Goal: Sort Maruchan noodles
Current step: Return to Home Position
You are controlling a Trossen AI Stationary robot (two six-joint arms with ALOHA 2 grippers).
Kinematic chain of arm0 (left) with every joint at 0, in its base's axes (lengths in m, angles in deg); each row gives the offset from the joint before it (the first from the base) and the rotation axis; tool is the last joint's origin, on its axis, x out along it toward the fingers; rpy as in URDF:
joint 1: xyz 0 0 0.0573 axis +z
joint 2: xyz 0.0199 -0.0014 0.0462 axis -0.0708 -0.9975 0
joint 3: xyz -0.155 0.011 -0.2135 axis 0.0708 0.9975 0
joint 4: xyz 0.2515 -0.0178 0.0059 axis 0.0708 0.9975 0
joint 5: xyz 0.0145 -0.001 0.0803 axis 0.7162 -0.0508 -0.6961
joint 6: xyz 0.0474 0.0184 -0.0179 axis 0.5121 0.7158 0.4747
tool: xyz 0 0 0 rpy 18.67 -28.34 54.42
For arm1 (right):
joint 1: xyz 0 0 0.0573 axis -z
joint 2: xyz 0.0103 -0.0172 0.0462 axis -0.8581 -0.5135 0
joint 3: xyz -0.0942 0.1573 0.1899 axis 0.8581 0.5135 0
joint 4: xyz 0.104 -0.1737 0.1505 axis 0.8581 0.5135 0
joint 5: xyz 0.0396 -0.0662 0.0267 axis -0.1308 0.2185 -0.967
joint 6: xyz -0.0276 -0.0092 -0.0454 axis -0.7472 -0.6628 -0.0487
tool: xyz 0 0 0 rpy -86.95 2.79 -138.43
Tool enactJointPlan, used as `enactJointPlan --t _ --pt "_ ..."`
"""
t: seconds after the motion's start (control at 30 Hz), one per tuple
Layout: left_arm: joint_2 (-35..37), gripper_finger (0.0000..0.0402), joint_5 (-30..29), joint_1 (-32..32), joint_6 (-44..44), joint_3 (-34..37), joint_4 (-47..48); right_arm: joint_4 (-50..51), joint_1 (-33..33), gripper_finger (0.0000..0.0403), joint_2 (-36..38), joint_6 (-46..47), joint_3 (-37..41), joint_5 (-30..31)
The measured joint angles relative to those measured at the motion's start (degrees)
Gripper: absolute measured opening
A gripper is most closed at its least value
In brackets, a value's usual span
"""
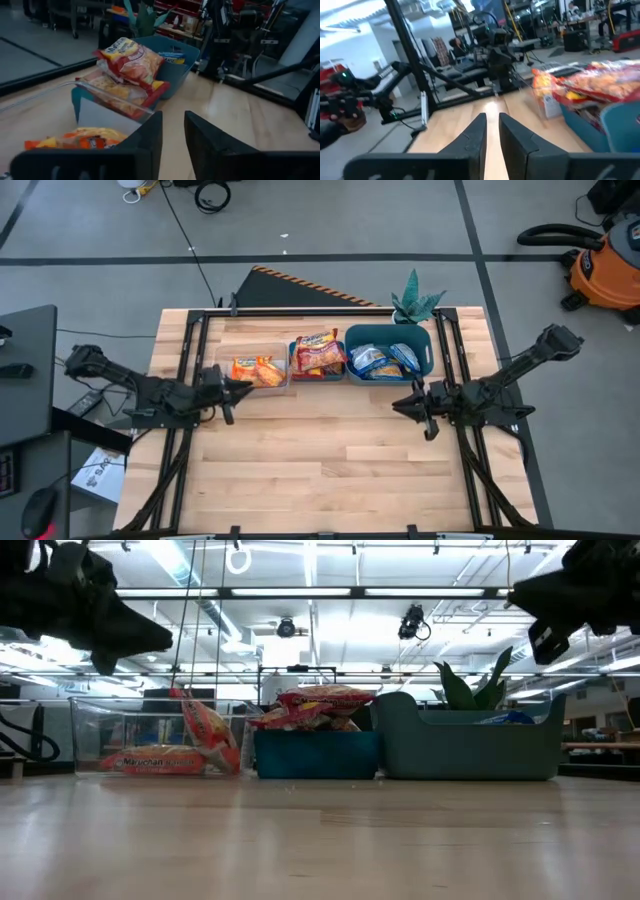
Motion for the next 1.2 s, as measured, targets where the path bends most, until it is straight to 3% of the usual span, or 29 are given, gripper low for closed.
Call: enactJointPlan --t 0.37,0.6,0.83,1.2 --pt "13.11 0.0034 5.26 1.81 14.68 2.66 1.39 22.99 1.08 0.0054 21.46 1.84 0.00 3.12" --pt "21.94 0.0017 10.44 1.50 17.75 2.69 8.05 30.62 0.77 0.0054 32.56 -2.18 0.00 2.58" --pt "22.31 0.0016 15.10 1.51 19.65 2.66 9.21 30.80 0.51 0.0054 34.14 -3.15 0.00 2.62" --pt "22.24 0.0016 14.24 1.54 14.75 2.64 8.45 30.50 0.51 0.0054 34.08 -3.25 0.00 2.60"
